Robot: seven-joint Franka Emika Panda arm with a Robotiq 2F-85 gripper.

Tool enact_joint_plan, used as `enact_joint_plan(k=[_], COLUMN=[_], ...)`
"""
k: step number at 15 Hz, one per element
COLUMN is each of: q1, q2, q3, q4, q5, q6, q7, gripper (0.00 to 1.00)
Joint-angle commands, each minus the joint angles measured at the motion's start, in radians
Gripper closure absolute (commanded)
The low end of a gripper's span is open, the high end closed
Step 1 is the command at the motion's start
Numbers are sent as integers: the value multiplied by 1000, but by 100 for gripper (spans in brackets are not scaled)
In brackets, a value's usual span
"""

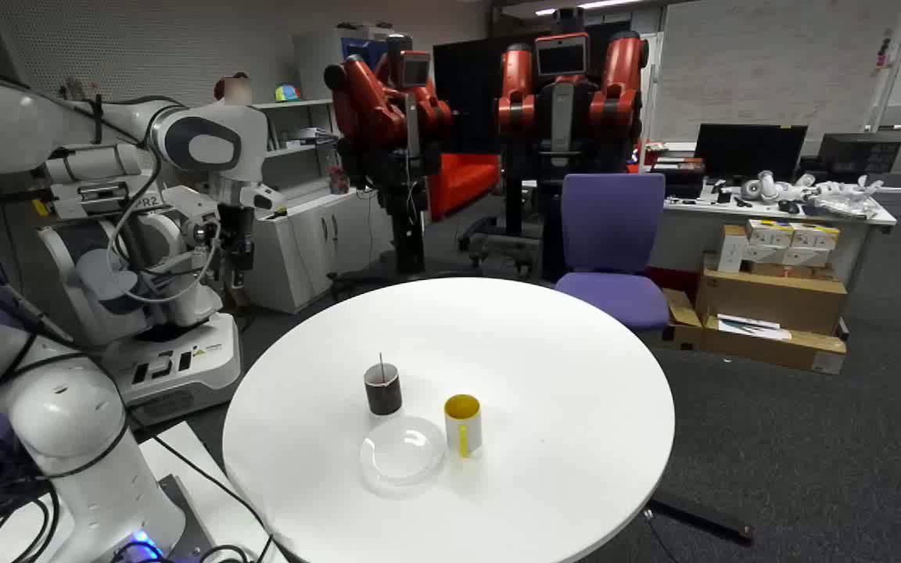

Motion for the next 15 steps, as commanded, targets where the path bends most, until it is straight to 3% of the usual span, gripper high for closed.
enact_joint_plan(k=[1,7,15], q1=[-24,-62,-118], q2=[1,64,301], q3=[18,-14,-93], q4=[2,-3,-1], q5=[7,-43,-157], q6=[-4,86,413], q7=[-10,-67,-268], gripper=[0,0,0])
